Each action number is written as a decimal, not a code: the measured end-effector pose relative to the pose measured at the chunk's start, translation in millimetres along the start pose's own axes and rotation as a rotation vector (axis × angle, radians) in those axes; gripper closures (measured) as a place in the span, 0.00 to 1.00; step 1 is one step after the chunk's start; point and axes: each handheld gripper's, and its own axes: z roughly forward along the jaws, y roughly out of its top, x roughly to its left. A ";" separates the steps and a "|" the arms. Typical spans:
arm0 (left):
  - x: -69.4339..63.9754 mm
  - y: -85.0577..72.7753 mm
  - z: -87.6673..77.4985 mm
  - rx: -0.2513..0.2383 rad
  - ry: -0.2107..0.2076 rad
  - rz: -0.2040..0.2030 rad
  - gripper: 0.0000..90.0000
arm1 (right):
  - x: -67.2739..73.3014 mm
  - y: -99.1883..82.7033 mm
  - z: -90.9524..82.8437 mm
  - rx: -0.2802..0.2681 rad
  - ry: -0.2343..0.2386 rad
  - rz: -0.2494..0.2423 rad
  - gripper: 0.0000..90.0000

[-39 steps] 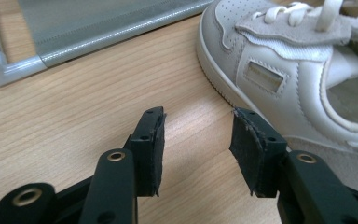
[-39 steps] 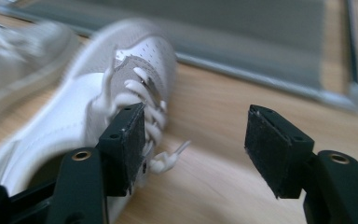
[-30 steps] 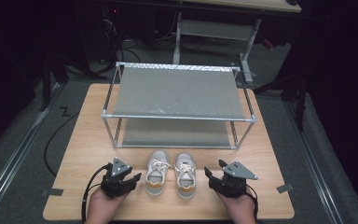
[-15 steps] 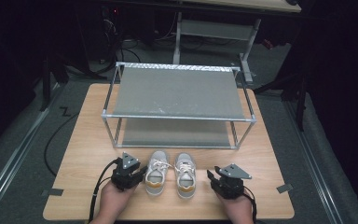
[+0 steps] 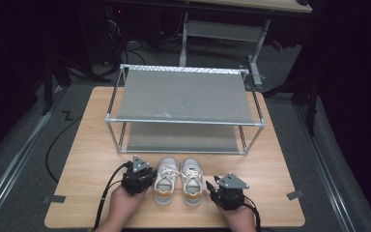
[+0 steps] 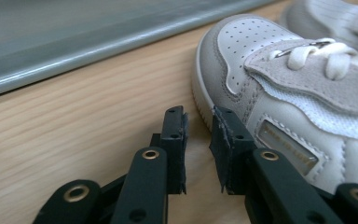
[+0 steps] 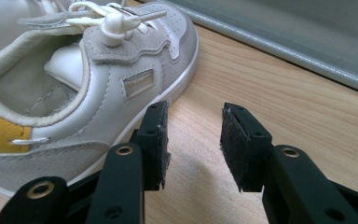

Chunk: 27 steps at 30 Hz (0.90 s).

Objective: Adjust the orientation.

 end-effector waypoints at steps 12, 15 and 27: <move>-9.7 -9.3 -12.3 0.038 -0.040 0.063 0.83 | -2.1 -0.5 -1.8 -0.004 0.012 -0.003 0.69; -15.5 -9.2 -8.2 0.037 -0.058 0.071 0.85 | 1.8 2.9 2.6 -0.004 0.031 -0.017 0.71; -36.7 2.2 5.6 0.035 -0.057 0.120 0.97 | -3.1 -2.0 -1.6 0.001 0.012 -0.003 0.76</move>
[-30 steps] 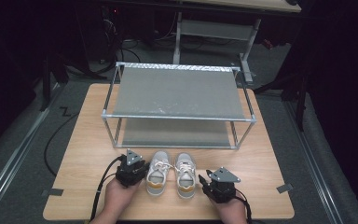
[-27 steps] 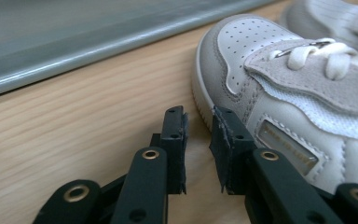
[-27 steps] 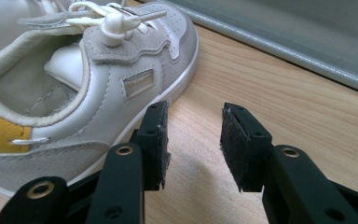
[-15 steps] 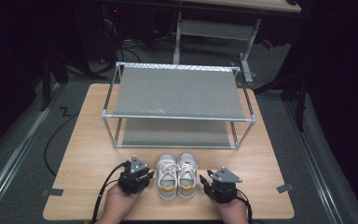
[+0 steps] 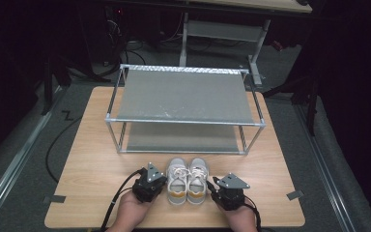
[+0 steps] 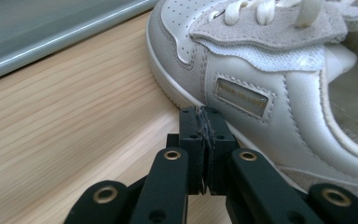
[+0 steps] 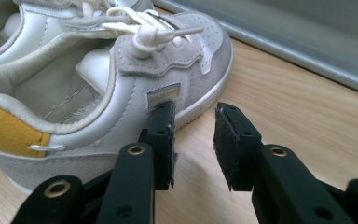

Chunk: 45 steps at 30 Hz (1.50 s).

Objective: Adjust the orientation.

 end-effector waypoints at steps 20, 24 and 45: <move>-60.6 46.9 55.3 -0.014 -0.096 0.053 0.95 | -75.3 -33.4 -34.5 0.011 -0.160 0.180 0.80; -58.8 47.6 54.8 -0.007 -0.098 0.055 0.94 | -73.2 -32.4 -33.9 0.009 -0.163 0.188 0.82; -53.9 44.6 50.6 -0.019 -0.058 0.037 0.90 | -67.9 -29.8 -29.2 0.005 -0.151 0.173 0.79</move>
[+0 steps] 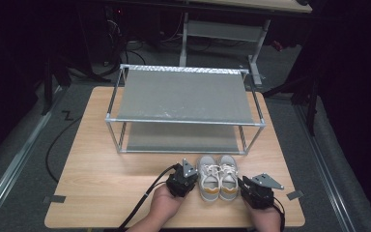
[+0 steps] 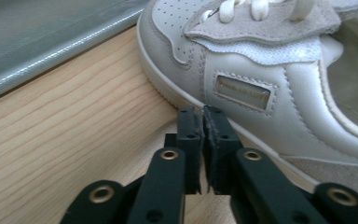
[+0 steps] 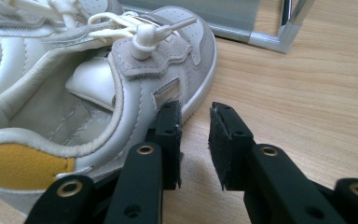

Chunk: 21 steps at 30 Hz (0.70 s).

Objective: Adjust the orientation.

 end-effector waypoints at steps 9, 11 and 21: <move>45.5 -15.7 -62.8 -0.005 0.069 -0.030 0.72 | -9.5 1.2 0.9 0.002 -0.025 0.008 0.66; 61.9 -25.7 -84.3 -0.006 0.099 -0.034 0.64 | -9.8 1.7 0.2 0.003 -0.035 0.001 0.65; 126.3 -73.8 -133.2 -0.004 0.200 -0.114 0.58 | -20.5 7.5 5.4 0.147 -0.130 0.059 0.62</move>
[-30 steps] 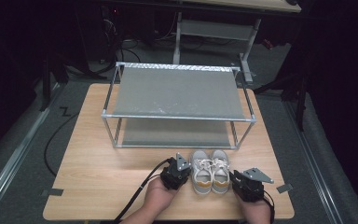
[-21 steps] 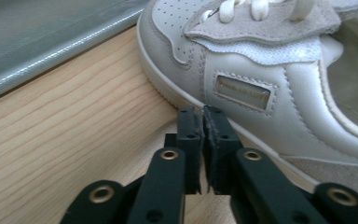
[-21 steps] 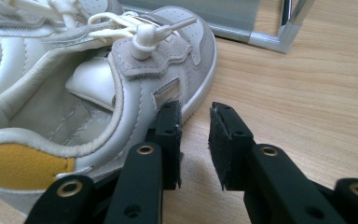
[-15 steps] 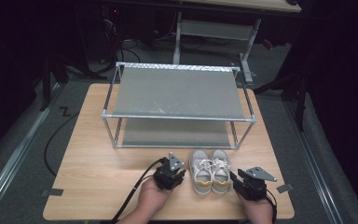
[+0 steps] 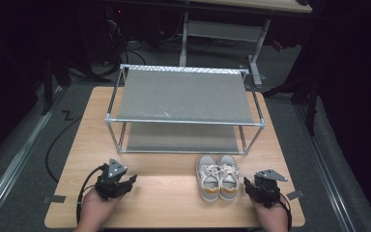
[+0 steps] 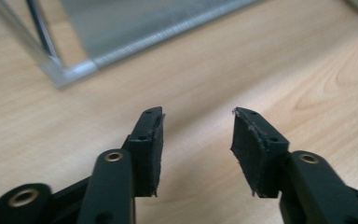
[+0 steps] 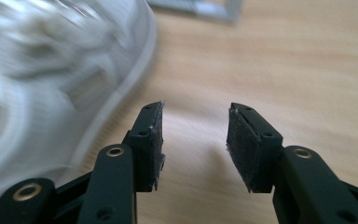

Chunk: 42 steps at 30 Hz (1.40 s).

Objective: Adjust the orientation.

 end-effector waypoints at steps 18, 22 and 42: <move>-3.2 6.2 0.5 -0.039 -0.060 0.038 0.57 | -31.3 67.1 -1.1 0.619 -0.023 0.154 0.60; 0.1 6.0 0.8 -0.043 -0.062 0.020 0.58 | -32.2 75.7 2.6 0.705 -0.018 0.182 0.63; -0.9 3.9 4.7 -0.023 -0.079 0.024 0.57 | -17.4 97.1 0.7 0.850 0.003 0.255 0.62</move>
